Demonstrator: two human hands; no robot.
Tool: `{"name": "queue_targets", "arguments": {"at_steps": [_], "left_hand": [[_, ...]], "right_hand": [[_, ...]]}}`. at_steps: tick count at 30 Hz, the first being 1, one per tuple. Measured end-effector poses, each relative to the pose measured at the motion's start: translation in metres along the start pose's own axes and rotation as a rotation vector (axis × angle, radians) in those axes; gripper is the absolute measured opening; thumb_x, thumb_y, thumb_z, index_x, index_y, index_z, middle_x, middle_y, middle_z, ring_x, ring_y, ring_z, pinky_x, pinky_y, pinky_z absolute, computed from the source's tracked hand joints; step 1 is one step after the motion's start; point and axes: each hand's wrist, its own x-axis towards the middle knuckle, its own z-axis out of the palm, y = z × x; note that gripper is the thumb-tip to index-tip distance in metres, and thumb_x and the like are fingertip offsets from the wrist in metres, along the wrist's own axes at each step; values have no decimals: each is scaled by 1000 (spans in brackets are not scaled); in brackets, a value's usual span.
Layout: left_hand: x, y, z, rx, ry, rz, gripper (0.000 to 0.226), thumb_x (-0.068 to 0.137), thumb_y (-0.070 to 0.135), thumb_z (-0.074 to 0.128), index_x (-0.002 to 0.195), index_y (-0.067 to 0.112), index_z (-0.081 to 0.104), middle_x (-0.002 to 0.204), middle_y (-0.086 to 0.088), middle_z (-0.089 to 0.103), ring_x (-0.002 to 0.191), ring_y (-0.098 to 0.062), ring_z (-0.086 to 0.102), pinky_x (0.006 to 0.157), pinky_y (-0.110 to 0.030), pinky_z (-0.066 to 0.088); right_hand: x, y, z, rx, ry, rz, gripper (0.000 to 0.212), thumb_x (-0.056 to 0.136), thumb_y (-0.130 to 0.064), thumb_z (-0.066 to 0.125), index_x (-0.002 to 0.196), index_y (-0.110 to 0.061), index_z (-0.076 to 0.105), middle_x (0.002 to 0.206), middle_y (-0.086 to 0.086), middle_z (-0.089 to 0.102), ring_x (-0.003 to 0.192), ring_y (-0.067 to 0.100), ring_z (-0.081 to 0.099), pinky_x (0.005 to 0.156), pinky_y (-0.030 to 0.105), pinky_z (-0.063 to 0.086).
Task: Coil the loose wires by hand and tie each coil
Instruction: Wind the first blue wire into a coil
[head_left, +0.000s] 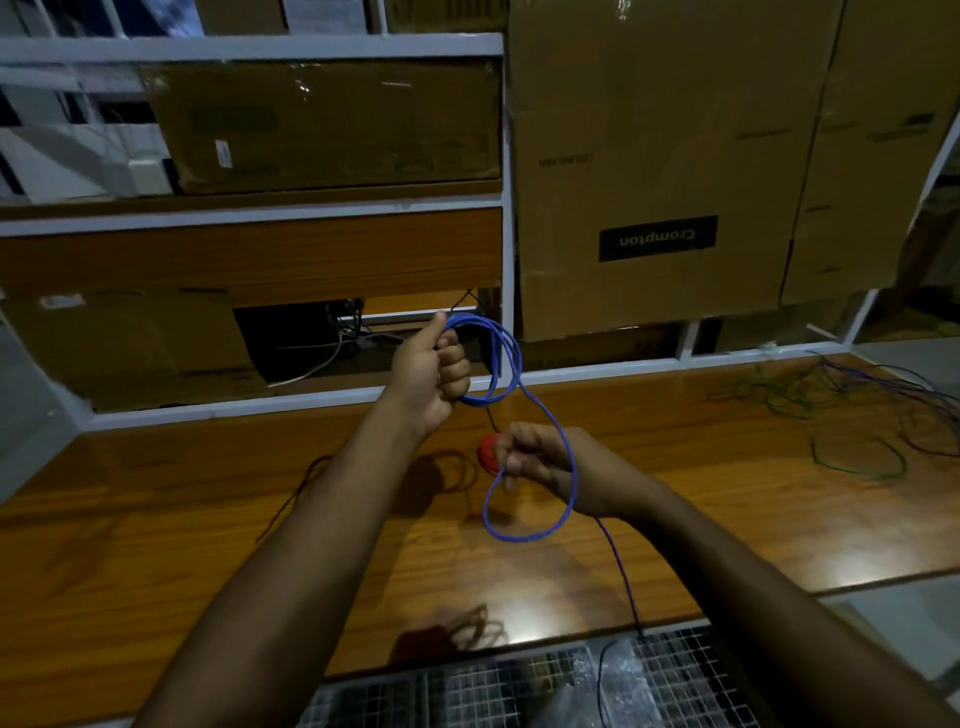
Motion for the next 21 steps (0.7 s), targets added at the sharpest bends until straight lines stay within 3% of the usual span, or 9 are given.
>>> {"name": "queue_targets", "arguments": {"at_steps": [2, 6, 8, 10, 12, 14, 17, 21], "left_hand": [[3, -5, -4, 38, 55, 13, 42, 106, 39, 36, 67, 22, 34, 42, 10, 25, 31, -4, 19, 30, -17, 13], [4, -15, -15, 48, 104, -18, 42, 105, 38, 37, 67, 21, 36, 42, 9, 26, 31, -4, 20, 31, -17, 12], [3, -19, -21, 21, 101, -67, 42, 105, 38, 37, 66, 21, 36, 42, 9, 26, 30, -4, 20, 30, -17, 13], [0, -22, -26, -3, 80, -123, 43, 105, 38, 37, 66, 21, 36, 41, 9, 26, 30, -4, 21, 29, -17, 14], [-2, -22, -30, -35, 53, -155, 43, 105, 38, 37, 66, 21, 36, 41, 9, 26, 30, -4, 22, 30, -17, 14], [-4, -19, -31, -78, 36, -158, 43, 105, 39, 36, 66, 21, 35, 40, 9, 26, 29, -4, 22, 31, -18, 13], [-7, -13, -30, -105, 23, -117, 42, 104, 39, 38, 66, 21, 38, 43, 9, 27, 31, -4, 23, 34, -18, 11], [-6, -7, -25, -93, 20, -69, 42, 104, 39, 37, 67, 20, 37, 44, 9, 27, 32, -3, 22, 36, -18, 11]], "right_hand": [[2, -12, 1, 301, 11, -17, 11, 103, -14, 45, 99, -11, 54, 86, 4, 58, 81, 16, 57, 76, 30, 46], [6, -35, -3, 995, 123, -31, 13, 96, -23, 47, 94, -17, 58, 83, 4, 55, 78, 18, 51, 74, 31, 49], [9, -41, -12, 1167, 324, -19, 17, 98, -24, 42, 91, -18, 56, 79, 2, 54, 74, 15, 51, 74, 32, 51], [12, -43, -27, 1166, 662, 105, 23, 105, -21, 35, 89, -17, 52, 72, 0, 53, 67, 12, 50, 68, 30, 49], [11, -37, -44, 1011, 959, 324, 28, 108, -22, 33, 86, -16, 49, 69, 1, 50, 59, 11, 45, 60, 28, 41], [7, -21, -56, 620, 1012, 613, 32, 107, -22, 32, 82, -13, 50, 69, 3, 48, 56, 13, 40, 54, 28, 33], [-2, 4, -56, -99, 668, 951, 28, 105, -22, 39, 91, -9, 60, 78, 5, 57, 60, 14, 48, 51, 26, 38], [-4, -14, -32, -584, 236, 989, 16, 103, -19, 46, 99, -11, 60, 83, 2, 57, 67, 9, 54, 50, 19, 37]]}}
